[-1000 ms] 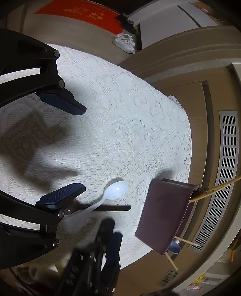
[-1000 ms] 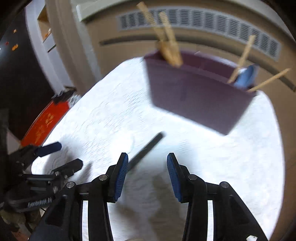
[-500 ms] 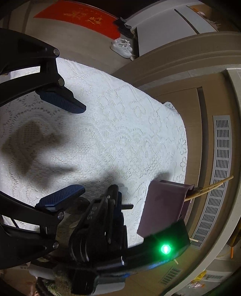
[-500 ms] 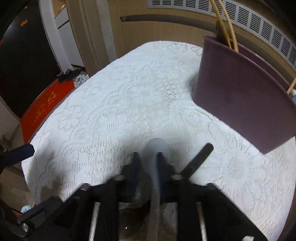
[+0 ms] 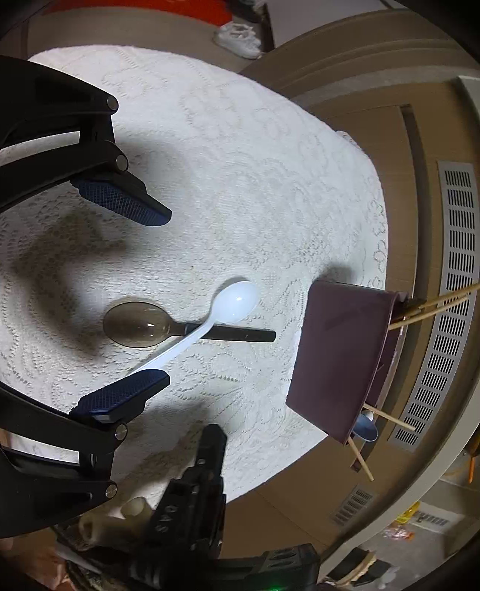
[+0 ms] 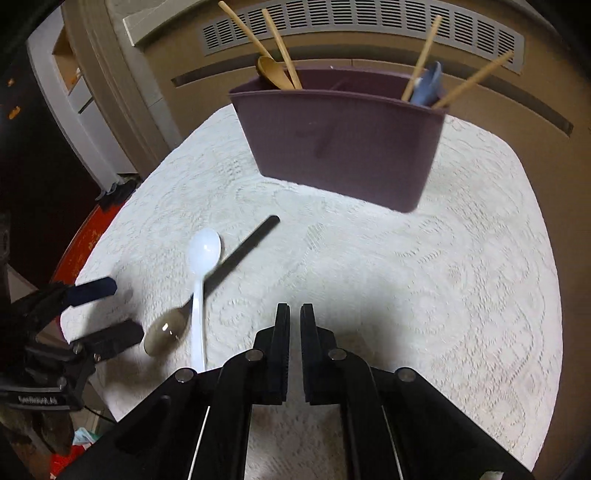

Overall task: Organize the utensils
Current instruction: 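Grasp the white plastic spoon by its handle with the right tool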

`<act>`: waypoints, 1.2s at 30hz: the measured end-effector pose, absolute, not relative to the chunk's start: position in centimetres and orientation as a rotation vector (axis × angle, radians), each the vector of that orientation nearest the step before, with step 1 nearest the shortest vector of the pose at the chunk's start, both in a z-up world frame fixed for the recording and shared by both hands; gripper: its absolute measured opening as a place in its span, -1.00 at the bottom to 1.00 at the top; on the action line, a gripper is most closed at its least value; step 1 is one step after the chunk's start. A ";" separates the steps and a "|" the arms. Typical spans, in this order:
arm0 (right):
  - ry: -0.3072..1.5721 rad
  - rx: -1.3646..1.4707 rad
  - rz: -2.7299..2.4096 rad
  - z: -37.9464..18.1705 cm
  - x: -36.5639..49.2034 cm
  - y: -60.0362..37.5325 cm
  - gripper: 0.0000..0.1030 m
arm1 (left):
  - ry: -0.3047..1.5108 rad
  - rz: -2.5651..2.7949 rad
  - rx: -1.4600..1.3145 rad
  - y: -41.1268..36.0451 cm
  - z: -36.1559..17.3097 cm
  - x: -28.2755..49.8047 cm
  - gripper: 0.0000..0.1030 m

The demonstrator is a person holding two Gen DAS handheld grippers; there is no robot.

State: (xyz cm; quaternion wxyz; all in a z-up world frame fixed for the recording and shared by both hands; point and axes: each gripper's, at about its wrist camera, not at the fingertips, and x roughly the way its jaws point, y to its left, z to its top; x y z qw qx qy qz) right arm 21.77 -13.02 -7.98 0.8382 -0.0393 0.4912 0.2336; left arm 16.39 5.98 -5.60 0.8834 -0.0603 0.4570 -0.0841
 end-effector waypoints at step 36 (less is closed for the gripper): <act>0.990 -0.090 0.372 -7.4 21.9 -14.2 -0.51 | 0.959 -0.223 -0.091 5.8 -5.9 18.0 0.58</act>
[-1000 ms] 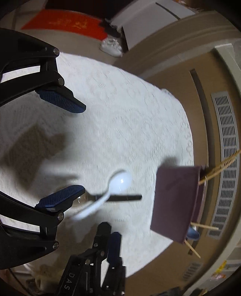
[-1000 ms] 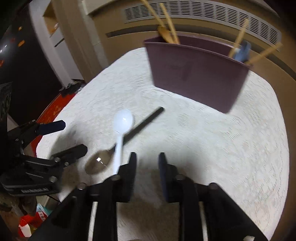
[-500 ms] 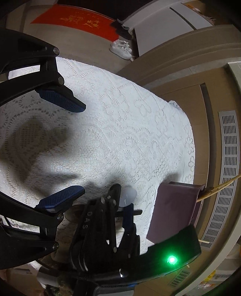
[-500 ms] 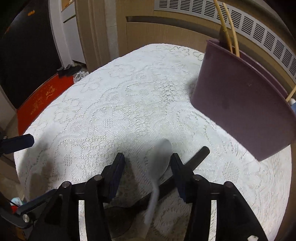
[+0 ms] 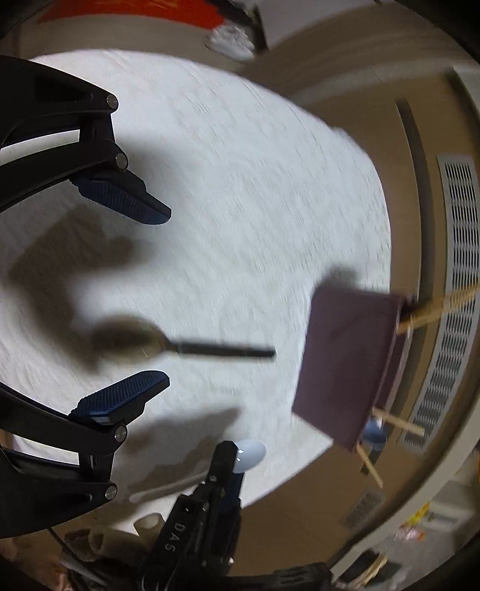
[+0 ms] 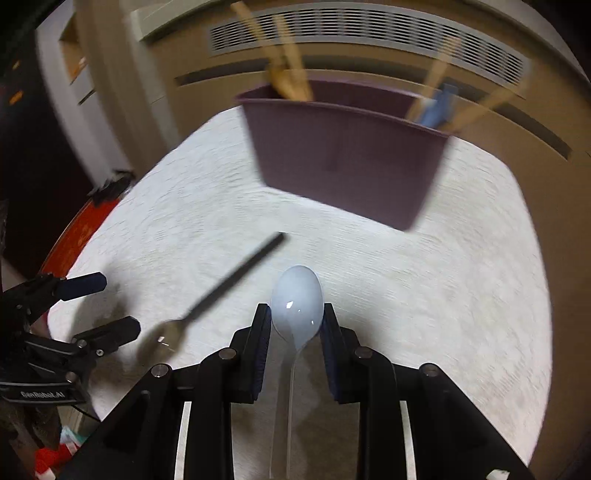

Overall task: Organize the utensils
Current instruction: 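Grasp the white plastic spoon by its handle with the right tool, then grasp the dark metal spoon by its handle with the left tool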

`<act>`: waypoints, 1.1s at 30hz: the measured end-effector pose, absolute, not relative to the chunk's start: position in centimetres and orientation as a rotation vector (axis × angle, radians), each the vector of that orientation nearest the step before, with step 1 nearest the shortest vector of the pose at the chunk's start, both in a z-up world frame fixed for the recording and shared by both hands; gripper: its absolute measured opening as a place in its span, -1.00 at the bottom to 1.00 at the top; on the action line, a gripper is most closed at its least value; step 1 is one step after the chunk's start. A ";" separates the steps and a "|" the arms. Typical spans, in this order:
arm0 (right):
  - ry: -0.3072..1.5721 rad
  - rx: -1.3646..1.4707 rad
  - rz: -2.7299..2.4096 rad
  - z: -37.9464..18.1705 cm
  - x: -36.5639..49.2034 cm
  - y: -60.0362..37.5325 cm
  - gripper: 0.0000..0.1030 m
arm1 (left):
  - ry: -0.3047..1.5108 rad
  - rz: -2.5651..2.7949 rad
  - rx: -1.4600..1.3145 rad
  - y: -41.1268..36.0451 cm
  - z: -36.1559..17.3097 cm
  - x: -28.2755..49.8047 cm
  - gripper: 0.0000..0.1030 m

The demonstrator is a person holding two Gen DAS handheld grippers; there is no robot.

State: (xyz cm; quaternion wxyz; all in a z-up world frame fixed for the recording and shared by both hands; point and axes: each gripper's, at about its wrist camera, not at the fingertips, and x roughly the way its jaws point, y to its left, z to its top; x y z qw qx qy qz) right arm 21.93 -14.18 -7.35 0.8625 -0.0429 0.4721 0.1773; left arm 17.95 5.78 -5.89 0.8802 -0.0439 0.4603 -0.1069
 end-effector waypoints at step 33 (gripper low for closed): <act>0.940 0.048 0.260 -6.2 16.7 -21.4 -0.49 | 1.119 -0.245 0.158 -3.7 -8.3 25.9 -0.76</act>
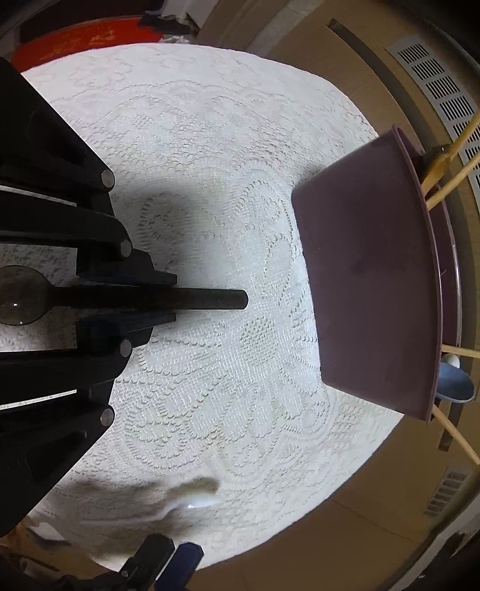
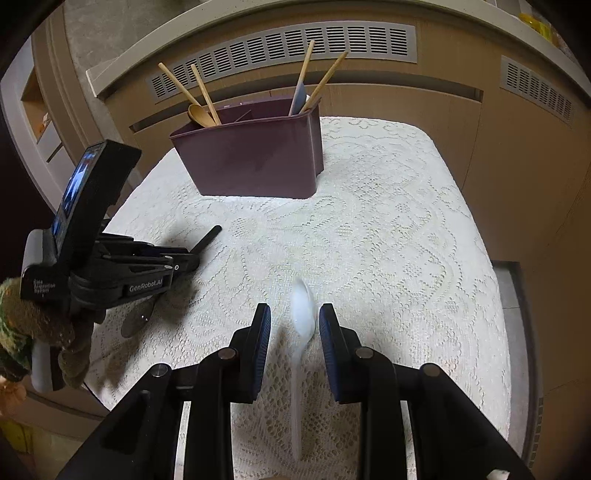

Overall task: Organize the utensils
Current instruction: 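Grasp the dark metal spoon by its handle with the left tool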

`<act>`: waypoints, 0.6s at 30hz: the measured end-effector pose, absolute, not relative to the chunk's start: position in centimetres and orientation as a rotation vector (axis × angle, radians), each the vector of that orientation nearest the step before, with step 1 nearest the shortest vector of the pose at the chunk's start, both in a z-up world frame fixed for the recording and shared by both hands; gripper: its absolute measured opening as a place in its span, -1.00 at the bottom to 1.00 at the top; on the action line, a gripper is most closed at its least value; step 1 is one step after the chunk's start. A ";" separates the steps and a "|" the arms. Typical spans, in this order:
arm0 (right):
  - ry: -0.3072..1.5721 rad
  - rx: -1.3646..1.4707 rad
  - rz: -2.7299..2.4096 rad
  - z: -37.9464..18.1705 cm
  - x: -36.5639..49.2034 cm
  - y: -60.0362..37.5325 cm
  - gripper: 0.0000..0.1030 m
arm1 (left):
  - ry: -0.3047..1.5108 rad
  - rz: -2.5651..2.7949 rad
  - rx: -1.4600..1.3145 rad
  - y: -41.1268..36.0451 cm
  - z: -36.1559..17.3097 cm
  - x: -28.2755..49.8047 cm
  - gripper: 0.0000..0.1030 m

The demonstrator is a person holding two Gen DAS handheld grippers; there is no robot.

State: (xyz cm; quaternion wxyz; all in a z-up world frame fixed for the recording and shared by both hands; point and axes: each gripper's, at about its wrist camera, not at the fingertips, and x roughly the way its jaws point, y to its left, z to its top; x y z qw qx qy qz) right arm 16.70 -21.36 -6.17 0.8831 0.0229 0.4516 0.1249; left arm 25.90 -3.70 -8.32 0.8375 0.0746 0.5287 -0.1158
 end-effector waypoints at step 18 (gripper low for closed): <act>0.961 0.064 0.323 -5.6 16.8 -20.4 -0.74 | 0.849 -0.178 -0.208 2.5 -3.1 17.9 -0.76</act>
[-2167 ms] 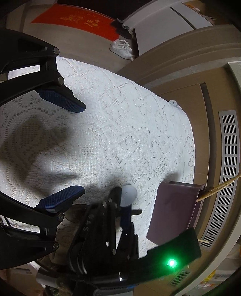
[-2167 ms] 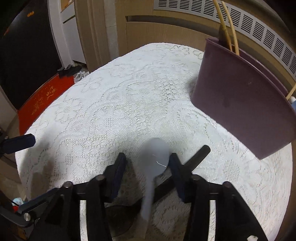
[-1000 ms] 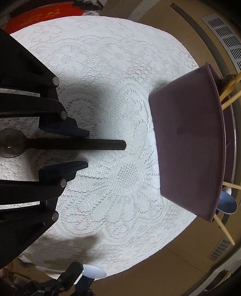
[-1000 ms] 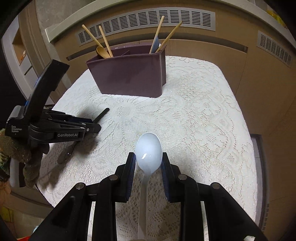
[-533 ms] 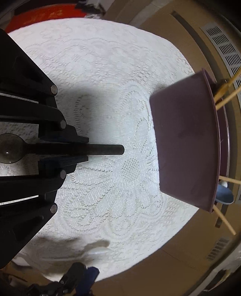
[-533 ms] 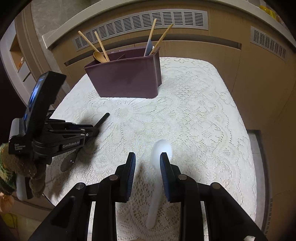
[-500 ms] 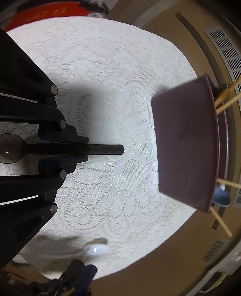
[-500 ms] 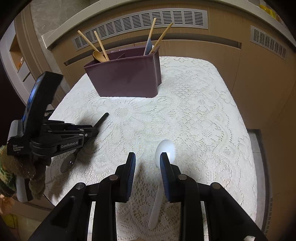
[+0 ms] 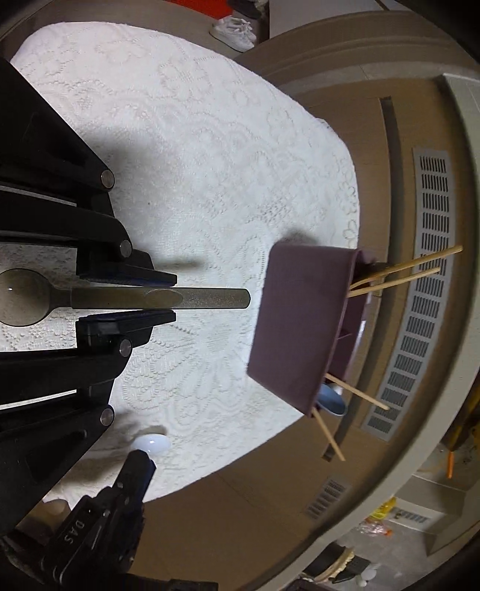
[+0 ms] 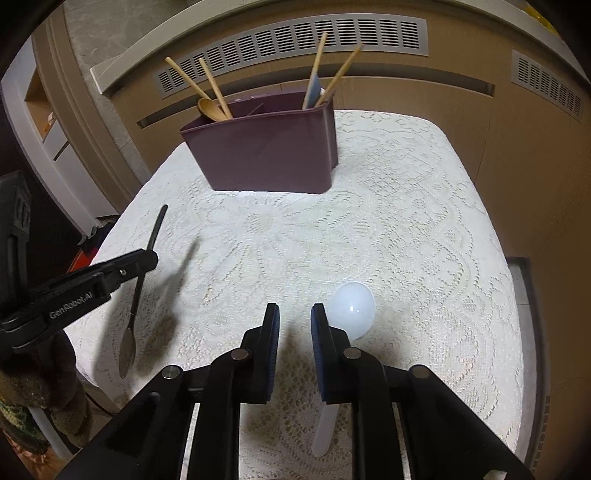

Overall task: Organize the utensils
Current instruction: 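Grasp the dark metal spoon by its handle with the left tool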

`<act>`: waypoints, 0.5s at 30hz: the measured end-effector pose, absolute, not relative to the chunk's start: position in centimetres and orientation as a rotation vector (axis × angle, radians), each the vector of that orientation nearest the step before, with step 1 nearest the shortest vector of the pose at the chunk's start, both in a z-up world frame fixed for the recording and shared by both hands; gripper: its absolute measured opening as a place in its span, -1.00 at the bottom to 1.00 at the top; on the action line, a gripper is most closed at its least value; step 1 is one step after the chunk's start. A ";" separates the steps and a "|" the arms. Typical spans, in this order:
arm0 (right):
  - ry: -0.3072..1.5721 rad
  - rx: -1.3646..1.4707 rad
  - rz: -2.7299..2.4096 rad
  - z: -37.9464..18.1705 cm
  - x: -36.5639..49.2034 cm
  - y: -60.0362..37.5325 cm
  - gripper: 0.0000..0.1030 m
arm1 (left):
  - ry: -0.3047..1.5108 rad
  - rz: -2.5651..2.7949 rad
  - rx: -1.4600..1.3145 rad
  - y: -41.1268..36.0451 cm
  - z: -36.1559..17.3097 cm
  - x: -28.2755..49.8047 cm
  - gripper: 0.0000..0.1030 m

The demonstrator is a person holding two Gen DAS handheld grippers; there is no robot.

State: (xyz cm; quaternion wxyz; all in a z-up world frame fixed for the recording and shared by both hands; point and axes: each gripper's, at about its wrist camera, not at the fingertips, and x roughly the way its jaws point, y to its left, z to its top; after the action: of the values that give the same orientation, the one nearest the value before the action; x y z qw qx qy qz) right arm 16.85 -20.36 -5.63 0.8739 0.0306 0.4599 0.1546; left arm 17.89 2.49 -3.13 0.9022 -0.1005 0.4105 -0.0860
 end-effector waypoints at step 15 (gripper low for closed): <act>0.951 -0.130 0.270 -5.5 16.3 -22.8 -0.12 | 0.797 -0.188 -0.243 4.5 -2.1 15.5 -0.76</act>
State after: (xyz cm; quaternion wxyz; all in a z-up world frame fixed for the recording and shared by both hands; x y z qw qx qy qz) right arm 16.28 -22.82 -5.52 0.8783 -0.0625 0.4561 0.1293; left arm 15.53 4.50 -2.10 0.9103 -0.1177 0.3863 -0.0912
